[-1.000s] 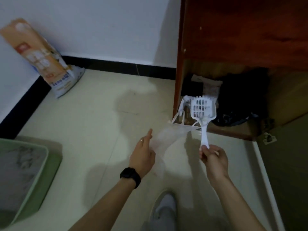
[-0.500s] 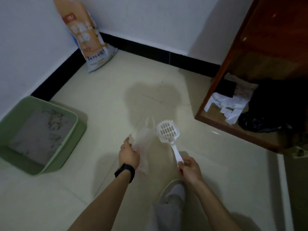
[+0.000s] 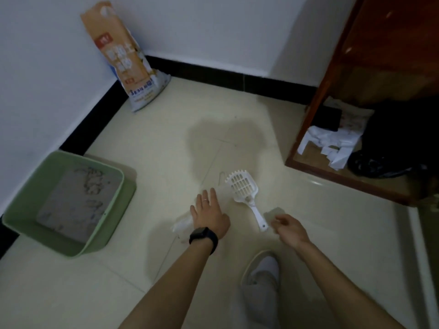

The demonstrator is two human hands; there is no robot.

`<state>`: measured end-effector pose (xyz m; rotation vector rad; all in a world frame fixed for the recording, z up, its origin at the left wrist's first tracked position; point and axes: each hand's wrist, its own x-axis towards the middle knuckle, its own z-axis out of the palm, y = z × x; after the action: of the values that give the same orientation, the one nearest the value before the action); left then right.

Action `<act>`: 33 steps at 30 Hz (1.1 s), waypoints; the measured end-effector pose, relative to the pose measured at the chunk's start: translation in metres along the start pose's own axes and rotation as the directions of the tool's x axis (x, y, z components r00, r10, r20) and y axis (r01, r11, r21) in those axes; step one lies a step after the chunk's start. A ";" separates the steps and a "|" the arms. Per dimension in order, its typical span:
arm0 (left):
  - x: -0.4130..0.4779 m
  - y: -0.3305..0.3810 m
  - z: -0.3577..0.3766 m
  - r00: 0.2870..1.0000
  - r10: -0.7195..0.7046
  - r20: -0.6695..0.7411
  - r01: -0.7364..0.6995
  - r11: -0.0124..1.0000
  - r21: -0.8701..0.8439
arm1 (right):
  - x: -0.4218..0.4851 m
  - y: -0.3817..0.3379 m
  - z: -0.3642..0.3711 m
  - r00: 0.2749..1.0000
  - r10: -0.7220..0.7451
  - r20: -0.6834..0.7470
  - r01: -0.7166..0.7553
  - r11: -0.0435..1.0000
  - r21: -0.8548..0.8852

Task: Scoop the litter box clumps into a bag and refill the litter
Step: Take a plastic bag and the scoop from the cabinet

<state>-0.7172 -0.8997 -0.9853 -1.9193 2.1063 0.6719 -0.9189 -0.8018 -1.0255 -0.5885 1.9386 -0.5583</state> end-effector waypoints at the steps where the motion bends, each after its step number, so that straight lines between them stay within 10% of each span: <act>1: -0.005 0.013 -0.007 0.998 0.062 -0.003 -0.062 0.998 0.002 | -0.013 -0.006 -0.017 0.999 -0.024 -0.042 0.025 1.000 0.006; 5: -0.033 0.089 -0.043 0.922 0.383 -0.063 -0.382 0.924 0.019 | -0.084 -0.028 -0.097 0.947 -0.190 -0.258 0.202 0.979 0.020; 10: -0.088 0.209 -0.108 0.603 0.764 -0.229 -0.747 0.642 0.173 | -0.196 -0.041 -0.212 0.711 -0.441 -0.548 0.376 0.897 -0.234; 15: -0.135 0.299 -0.169 0.230 0.910 -0.346 -0.867 0.352 0.351 | -0.287 -0.024 -0.294 0.484 -0.520 -0.704 0.195 0.848 -0.492; 18: -0.146 0.332 -0.202 0.140 0.906 -0.399 -0.822 0.331 0.463 | -0.313 -0.001 -0.322 0.392 -0.517 -0.761 0.011 0.829 -0.558; 22: -0.145 0.347 -0.230 0.156 0.875 -0.458 -0.769 0.399 0.500 | -0.319 0.030 -0.328 0.491 -0.338 -0.803 -0.175 0.864 -0.471; 33: -0.107 0.327 -0.241 0.094 0.885 -0.455 -0.682 0.390 0.618 | -0.322 0.017 -0.269 0.675 -0.263 -0.689 0.023 0.941 -0.336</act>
<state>-0.9897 -0.9028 -0.6654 -0.6394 3.5626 -0.4900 -1.0403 -0.5554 -0.7081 -0.7996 2.8006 -0.6647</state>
